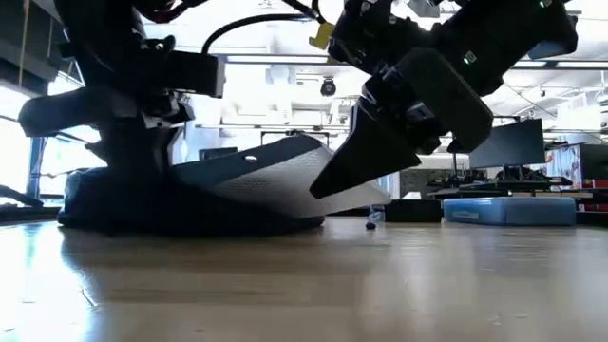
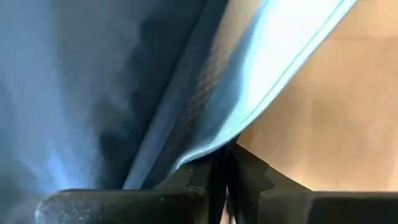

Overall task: Unpack backpack
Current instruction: Put the white zip bag into the backpack

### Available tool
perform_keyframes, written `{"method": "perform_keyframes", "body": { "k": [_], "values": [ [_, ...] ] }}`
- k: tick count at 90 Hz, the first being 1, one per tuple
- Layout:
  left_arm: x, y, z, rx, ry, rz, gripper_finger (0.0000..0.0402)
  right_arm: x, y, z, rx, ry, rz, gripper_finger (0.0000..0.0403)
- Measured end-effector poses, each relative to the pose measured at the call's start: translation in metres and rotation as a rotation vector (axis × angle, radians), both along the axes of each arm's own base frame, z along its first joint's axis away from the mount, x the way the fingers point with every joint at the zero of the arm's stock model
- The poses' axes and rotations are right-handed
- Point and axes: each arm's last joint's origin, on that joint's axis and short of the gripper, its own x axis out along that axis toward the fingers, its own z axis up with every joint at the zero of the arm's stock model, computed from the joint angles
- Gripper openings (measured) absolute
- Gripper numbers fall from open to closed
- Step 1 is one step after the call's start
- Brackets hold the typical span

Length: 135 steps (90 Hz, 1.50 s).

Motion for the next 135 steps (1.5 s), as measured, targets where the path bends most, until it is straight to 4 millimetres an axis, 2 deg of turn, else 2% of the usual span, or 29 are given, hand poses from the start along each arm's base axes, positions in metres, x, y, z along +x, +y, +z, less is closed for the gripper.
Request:
{"method": "perform_keyframes", "body": {
  "k": [10, 19, 35, 49, 59, 72, 83, 92, 98, 104, 119, 135],
  "values": [
    [0.003, -0.008, -0.005, -0.051, 0.029, -0.139, 0.0006, 0.000, 0.004, 0.003, -0.003, -0.007, 0.017, 0.0000],
    [0.001, -0.018, -0.007, -0.048, 0.027, -0.235, 0.0002, -0.004, 0.017, 0.006, -0.073, 0.009, 0.121, 0.0000],
    [-0.001, -0.023, -0.007, -0.024, 0.018, -0.250, 0.0000, -0.016, 0.051, 0.016, -0.256, 0.049, 0.371, 0.0000],
    [-0.001, -0.024, -0.006, -0.004, -0.001, -0.218, 0.0000, -0.031, 0.067, 0.014, -0.439, 0.076, 0.451, 0.0011],
    [-0.001, -0.024, -0.006, -0.004, -0.002, -0.215, 0.0000, -0.041, 0.074, 0.012, -0.580, 0.092, 0.447, 0.0046],
    [-0.001, -0.024, -0.006, -0.004, -0.003, -0.214, 0.0000, -0.047, 0.080, 0.013, -0.677, 0.067, 0.398, 0.0122],
    [0.000, -0.024, -0.006, -0.006, -0.010, -0.214, 0.0000, -0.043, 0.061, 0.002, -0.739, 0.099, 0.312, 0.0188],
    [0.002, -0.025, -0.005, -0.014, -0.035, -0.213, 0.0000, -0.034, 0.040, -0.009, -0.780, 0.108, 0.206, 0.0213],
    [0.003, -0.025, -0.005, -0.019, -0.049, -0.214, 0.0000, -0.024, 0.030, -0.013, -0.760, 0.099, 0.163, 0.0205],
    [0.005, -0.026, -0.004, -0.023, -0.069, -0.225, 0.0000, -0.014, 0.022, -0.021, -0.719, 0.085, 0.147, 0.0174],
    [0.013, -0.025, -0.002, -0.032, -0.129, -0.253, 0.0000, 0.000, 0.008, -0.027, -0.706, 0.056, 0.118, 0.0023],
    [0.025, -0.027, 0.004, -0.042, -0.242, -0.324, 0.0000, 0.011, -0.003, -0.018, -0.672, -0.003, 0.056, 0.0002]
  ]
}}
